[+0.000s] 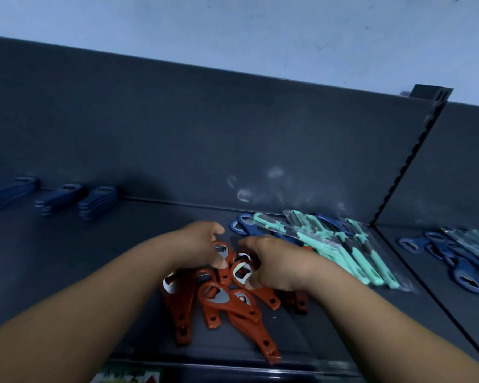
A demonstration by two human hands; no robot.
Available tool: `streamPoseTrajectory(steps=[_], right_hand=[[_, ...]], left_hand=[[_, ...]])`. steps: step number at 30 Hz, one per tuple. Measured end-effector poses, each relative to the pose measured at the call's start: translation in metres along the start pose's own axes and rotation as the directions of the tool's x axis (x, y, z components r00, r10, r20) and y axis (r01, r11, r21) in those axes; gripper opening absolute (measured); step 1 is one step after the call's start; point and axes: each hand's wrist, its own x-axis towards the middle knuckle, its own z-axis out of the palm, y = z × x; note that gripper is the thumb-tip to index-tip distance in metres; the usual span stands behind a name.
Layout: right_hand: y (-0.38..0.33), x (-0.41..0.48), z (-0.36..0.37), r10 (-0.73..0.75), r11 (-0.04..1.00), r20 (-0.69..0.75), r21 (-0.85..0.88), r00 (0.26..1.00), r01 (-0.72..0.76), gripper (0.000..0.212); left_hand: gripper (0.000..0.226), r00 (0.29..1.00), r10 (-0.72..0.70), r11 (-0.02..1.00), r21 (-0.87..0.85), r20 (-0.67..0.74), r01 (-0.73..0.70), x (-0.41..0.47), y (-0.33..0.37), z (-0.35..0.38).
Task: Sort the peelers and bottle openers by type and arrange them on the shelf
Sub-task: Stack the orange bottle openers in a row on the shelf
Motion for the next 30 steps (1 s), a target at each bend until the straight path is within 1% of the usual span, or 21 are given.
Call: streamPoseTrajectory(steps=[2,4,5,7,10,12,14,17,20,23,25,28,29,30], right_hand=[[-0.004,0.007,-0.003,0.013,0.999,0.055,-0.034,0.998,-0.011,0.078],[-0.007,0.015,-0.006,0.027,0.997,0.094,-0.081,0.995,-0.019,0.079],[-0.008,0.017,-0.007,0.033,0.995,0.107,-0.099,0.994,-0.022,0.077],[-0.01,0.02,-0.009,0.056,0.993,0.143,-0.11,0.988,-0.04,0.071],[-0.011,0.019,-0.013,0.092,0.993,0.184,-0.089,0.979,-0.076,0.061],[-0.011,0.018,-0.015,0.099,0.994,0.183,-0.062,0.978,-0.089,0.055],[-0.012,0.016,-0.015,0.097,0.995,0.171,-0.027,0.98,-0.094,0.052],[-0.01,0.015,-0.01,0.08,0.994,0.111,0.065,0.991,-0.088,0.042],[-0.007,0.017,-0.004,0.093,0.963,0.012,0.253,0.996,-0.093,0.03],[-0.002,0.018,-0.003,0.15,0.885,-0.099,0.458,0.984,-0.089,0.016],[-0.004,0.017,-0.005,0.181,0.777,-0.152,0.628,0.972,-0.047,0.015],[-0.017,0.018,-0.008,0.168,0.566,-0.142,0.824,0.976,0.022,0.013],[-0.024,0.019,-0.009,0.152,0.513,-0.13,0.857,0.98,0.034,0.012],[-0.032,0.021,-0.01,0.133,0.482,-0.125,0.875,0.983,0.046,0.013]], left_hand=[[0.074,0.999,-0.037,0.994,0.105,-0.02,0.039,-0.002,0.004,-0.003],[0.068,0.995,-0.093,0.971,0.218,-0.023,0.096,-0.007,0.01,-0.005],[0.066,0.993,-0.116,0.963,0.242,-0.014,0.116,-0.01,0.012,-0.007],[0.057,0.992,-0.122,0.965,0.236,0.009,0.117,-0.011,0.015,-0.008],[0.049,0.993,-0.114,0.974,0.199,0.024,0.107,-0.013,0.013,-0.009],[0.05,0.993,-0.117,0.981,0.161,0.031,0.111,-0.012,0.009,-0.009],[0.052,0.993,-0.109,0.991,0.083,0.047,0.105,-0.012,0.002,-0.011],[0.05,0.996,-0.075,0.995,-0.058,0.045,0.077,-0.013,-0.007,-0.015],[0.033,0.998,-0.046,0.977,-0.211,-0.047,0.035,-0.009,-0.022,-0.015],[0.016,0.991,-0.056,0.913,-0.407,-0.12,0.002,-0.003,-0.034,-0.018],[0.013,0.99,-0.086,0.835,-0.551,-0.113,0.01,-0.005,-0.036,-0.026],[0.013,0.993,-0.08,0.71,-0.705,-0.09,-0.006,-0.009,-0.033,-0.038],[0.012,0.994,-0.064,0.68,-0.733,-0.087,-0.021,-0.011,-0.031,-0.041],[0.01,0.995,-0.046,0.648,-0.761,-0.083,-0.033,-0.013,-0.029,-0.042]])
